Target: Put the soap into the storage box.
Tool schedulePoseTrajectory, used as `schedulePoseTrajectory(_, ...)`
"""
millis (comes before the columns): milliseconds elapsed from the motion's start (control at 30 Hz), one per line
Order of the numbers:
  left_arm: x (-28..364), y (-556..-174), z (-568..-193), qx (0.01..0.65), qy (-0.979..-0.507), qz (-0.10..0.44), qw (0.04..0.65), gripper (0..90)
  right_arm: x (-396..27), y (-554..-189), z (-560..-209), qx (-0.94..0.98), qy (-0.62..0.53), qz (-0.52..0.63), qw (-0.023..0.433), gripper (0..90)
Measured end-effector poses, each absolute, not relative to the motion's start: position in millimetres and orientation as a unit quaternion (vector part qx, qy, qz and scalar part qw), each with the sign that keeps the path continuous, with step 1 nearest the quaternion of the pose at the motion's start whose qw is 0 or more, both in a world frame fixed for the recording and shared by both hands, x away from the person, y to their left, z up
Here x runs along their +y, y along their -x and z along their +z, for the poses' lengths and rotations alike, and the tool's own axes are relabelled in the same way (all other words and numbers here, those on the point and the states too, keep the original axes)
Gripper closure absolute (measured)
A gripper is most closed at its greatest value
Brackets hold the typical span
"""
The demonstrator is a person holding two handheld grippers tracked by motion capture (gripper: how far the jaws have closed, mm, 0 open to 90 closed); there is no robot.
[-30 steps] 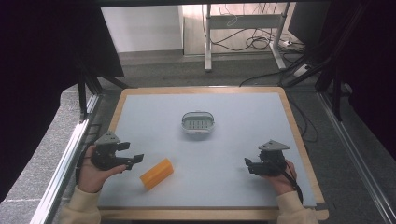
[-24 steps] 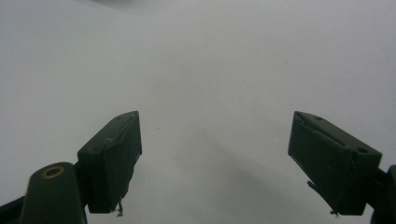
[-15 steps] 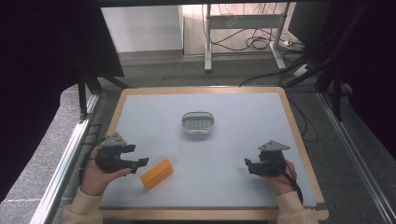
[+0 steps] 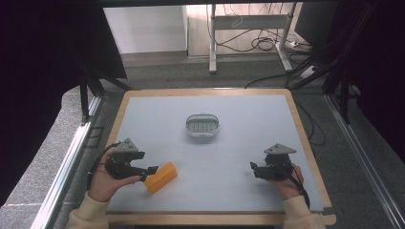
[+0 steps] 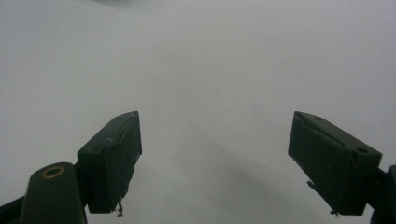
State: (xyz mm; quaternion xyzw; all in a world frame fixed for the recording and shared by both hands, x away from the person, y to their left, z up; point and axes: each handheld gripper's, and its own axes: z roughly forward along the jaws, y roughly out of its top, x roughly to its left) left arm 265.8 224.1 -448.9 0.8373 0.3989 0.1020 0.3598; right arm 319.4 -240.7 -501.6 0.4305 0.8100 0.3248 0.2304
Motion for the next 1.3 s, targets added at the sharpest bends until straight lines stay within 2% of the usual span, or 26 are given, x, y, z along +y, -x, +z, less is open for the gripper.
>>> schedulePoseTrajectory(400,205.5,-268.0,-462.4,0.386,-0.858,0.077,0.331,23.3,-239.8,-319.0,-499.6,0.809,-0.43,0.333,0.225,17.7)
schedulePoseTrajectory(933,186.9,-275.0,-479.8,0.387,-0.872,0.075,0.291,24.3,-239.5,-319.2,-500.1,0.811,-0.422,0.332,0.232,17.7)
schedulePoseTrajectory(1300,173.7,-281.6,-489.4,0.389,-0.88,0.074,0.261,35.9,-237.7,-318.8,-500.5,0.815,-0.416,0.33,0.234,17.7)
